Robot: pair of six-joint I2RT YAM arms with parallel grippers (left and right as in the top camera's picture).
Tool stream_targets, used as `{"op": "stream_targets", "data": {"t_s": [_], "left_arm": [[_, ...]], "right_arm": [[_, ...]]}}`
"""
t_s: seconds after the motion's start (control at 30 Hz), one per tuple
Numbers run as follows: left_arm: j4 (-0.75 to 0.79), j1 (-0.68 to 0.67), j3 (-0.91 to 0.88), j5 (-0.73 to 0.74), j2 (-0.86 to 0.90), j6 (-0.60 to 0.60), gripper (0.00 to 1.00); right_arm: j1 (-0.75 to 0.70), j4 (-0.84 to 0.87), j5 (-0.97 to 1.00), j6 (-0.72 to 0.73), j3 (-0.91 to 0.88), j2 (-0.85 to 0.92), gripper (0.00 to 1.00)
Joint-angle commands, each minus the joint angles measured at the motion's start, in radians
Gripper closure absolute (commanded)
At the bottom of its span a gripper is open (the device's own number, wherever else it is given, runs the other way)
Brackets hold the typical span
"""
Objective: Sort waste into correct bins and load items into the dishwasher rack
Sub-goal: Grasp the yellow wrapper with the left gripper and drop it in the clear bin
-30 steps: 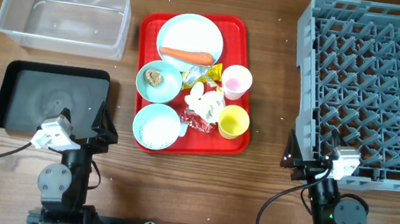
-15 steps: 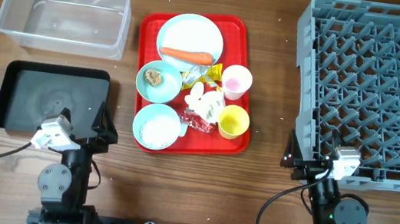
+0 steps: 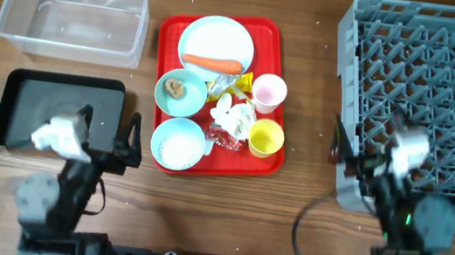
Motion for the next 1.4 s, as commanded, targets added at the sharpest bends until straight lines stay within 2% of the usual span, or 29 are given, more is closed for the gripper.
{"op": "stream_targets", "data": {"t_s": [0.0, 0.13, 0.23, 0.33, 0.37, 0.53, 0.63, 0.77, 0.9, 1.0, 1.07, 1.1, 1.17, 1.23, 1.37], "left_arm": [[-0.108, 0.006, 0.264, 0.013, 0.299, 0.051, 0.00], [-0.335, -0.030, 0.589, 0.016, 0.655, 0.154, 0.00], [-0.534, -0.121, 0.874, -0.003, 0.954, 0.203, 0.00], [-0.681, -0.224, 1.090, -0.051, 1.189, 0.203, 0.00], [-0.687, -0.263, 1.145, -0.051, 1.265, 0.202, 0.00], [-0.476, -0.438, 1.166, 0.046, 1.498, 0.195, 0.00], [-0.534, -0.499, 1.165, -0.035, 1.600, 0.194, 0.00], [-0.648, -0.552, 1.165, -0.110, 1.700, 0.195, 0.13], [-0.663, -0.558, 1.155, -0.121, 1.713, 0.195, 0.14], [-0.663, -0.570, 1.155, -0.120, 1.743, 0.198, 0.24], [-0.670, -0.597, 1.154, -0.121, 1.767, 0.199, 0.39], [-0.673, -0.620, 1.152, -0.121, 1.771, 0.199, 0.63], [-0.673, -0.625, 1.152, -0.121, 1.771, 0.198, 0.87], [-0.674, -0.621, 1.153, -0.120, 1.770, 0.198, 0.96], [-0.768, -0.592, 1.243, -0.120, 1.728, 0.167, 0.96]], "right_arm": [[-0.002, -0.138, -0.146, -0.043, 0.272, 0.231, 0.00], [-0.002, -0.471, -0.152, -0.046, 0.603, 0.472, 0.00], [-0.002, -0.650, -0.152, -0.111, 0.756, 0.607, 0.00], [-0.002, -0.660, -0.152, -0.120, 0.761, 0.631, 0.01], [-0.002, -0.666, -0.152, -0.095, 0.761, 0.635, 0.00], [-0.002, -0.753, -0.151, -0.094, 0.760, 0.635, 0.00], [-0.002, -0.770, -0.106, -0.095, 0.760, 0.635, 0.00], [-0.002, -0.772, -0.079, -0.094, 0.759, 0.635, 0.02], [-0.002, -0.773, -0.079, -0.094, 0.758, 0.635, 0.04], [-0.002, -0.774, -0.079, -0.094, 0.758, 0.639, 0.04], [-0.002, -0.774, -0.079, -0.094, 0.758, 0.644, 0.05], [-0.002, -0.776, -0.079, -0.094, 0.758, 0.653, 0.05], [-0.002, -0.778, -0.079, -0.093, 0.758, 0.664, 0.06], [-0.002, -0.778, -0.079, -0.092, 0.757, 0.676, 0.07], [-0.002, -0.777, -0.079, -0.092, 0.757, 0.682, 0.08]]}}
